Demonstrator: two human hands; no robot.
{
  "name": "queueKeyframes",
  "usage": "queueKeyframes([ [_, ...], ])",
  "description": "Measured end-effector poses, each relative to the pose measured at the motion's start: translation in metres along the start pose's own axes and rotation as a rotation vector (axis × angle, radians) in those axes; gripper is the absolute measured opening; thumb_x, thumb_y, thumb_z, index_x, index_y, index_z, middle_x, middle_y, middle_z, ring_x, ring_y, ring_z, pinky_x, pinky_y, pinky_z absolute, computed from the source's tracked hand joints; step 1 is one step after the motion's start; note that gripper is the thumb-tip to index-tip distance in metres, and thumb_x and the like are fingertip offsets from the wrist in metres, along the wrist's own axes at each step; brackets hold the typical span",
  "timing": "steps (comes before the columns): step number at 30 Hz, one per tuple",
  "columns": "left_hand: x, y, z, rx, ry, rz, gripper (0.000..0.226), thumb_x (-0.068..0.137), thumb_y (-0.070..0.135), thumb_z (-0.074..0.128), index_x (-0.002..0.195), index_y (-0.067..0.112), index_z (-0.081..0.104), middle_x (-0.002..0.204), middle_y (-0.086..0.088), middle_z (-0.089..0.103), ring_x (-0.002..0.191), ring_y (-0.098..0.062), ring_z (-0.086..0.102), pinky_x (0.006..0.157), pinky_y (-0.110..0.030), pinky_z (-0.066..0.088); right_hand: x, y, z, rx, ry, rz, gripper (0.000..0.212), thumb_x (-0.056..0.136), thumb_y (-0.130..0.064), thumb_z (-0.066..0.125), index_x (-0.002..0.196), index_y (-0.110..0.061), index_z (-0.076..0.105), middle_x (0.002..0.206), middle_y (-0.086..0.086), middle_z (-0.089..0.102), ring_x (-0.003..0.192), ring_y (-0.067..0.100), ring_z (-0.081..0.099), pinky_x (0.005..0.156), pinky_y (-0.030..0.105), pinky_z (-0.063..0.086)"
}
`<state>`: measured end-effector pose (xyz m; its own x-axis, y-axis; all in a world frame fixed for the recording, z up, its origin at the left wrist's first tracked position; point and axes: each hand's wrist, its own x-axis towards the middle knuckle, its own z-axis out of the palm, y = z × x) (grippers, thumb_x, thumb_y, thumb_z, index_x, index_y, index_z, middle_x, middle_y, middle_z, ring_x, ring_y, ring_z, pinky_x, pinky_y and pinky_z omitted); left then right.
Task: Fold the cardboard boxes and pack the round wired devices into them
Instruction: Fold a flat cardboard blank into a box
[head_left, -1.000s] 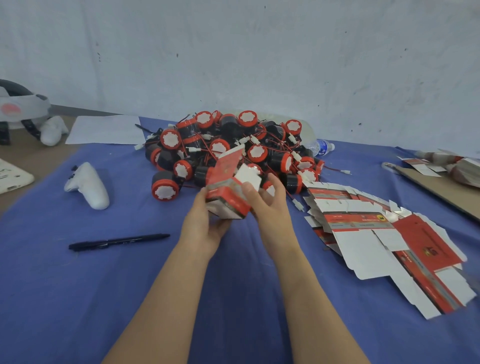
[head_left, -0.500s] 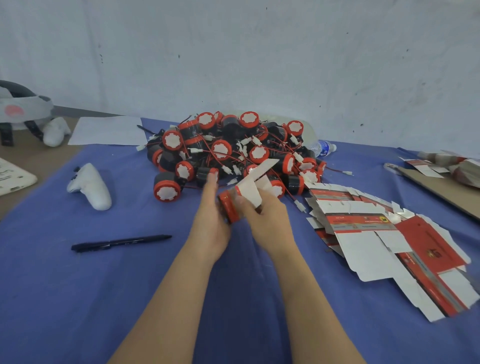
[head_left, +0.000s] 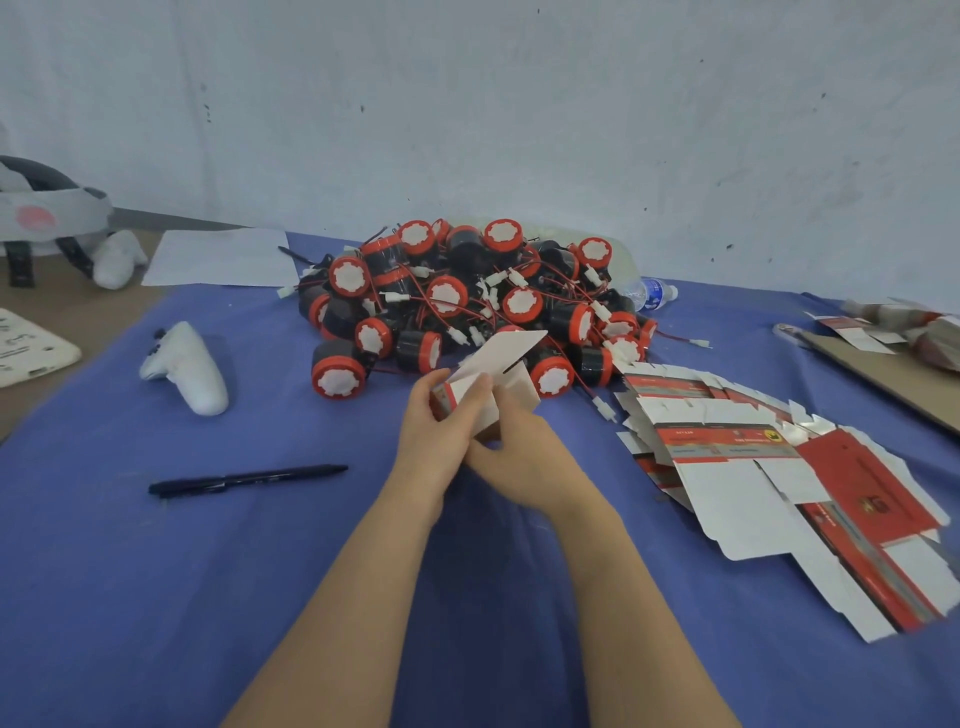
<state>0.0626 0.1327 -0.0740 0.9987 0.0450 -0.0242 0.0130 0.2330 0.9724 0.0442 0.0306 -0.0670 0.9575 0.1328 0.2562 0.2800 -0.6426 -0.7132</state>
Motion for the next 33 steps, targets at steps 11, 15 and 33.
queueKeyframes([
  [11, 0.003, 0.002, -0.004, 0.034, 0.049, 0.028, 0.024, 0.096, 0.01, 0.042, 0.096, 0.028, 0.057, 0.102, 0.006, 0.063, 0.102, -0.021, 0.061, 0.084, -0.048, 0.057, 0.007, 0.01, -0.017, 0.6, 0.363, 0.45, 0.04, 0.095, -0.052, 0.044, 0.091, -0.018, 0.066, 0.093, -0.001, 0.069, 0.089, 0.017, 0.066, 0.074, 0.025, 0.054],
  [15, 0.001, 0.007, -0.006, 0.006, 0.034, 0.03, 0.022, 0.095, 0.011, 0.047, 0.089, 0.029, 0.059, 0.098, 0.003, 0.065, 0.097, -0.021, 0.063, 0.067, -0.041, 0.061, 0.005, 0.01, -0.014, 0.836, 0.159, 0.425, 0.032, 0.094, -0.047, 0.053, 0.094, -0.019, 0.069, 0.1, 0.009, 0.072, 0.095, 0.026, 0.069, 0.07, 0.03, 0.058],
  [33, -0.002, -0.003, 0.001, 0.422, -0.057, 0.291, 0.057, 0.084, 0.036, 0.071, 0.133, 0.027, 0.043, 0.129, 0.008, 0.04, 0.114, -0.006, 0.045, 0.094, -0.023, 0.041, 0.008, 0.019, -0.004, 0.122, 0.397, 0.249, 0.026, 0.096, -0.031, 0.052, 0.119, -0.019, 0.056, 0.092, -0.01, 0.057, 0.076, 0.006, 0.054, 0.053, 0.005, 0.04],
])
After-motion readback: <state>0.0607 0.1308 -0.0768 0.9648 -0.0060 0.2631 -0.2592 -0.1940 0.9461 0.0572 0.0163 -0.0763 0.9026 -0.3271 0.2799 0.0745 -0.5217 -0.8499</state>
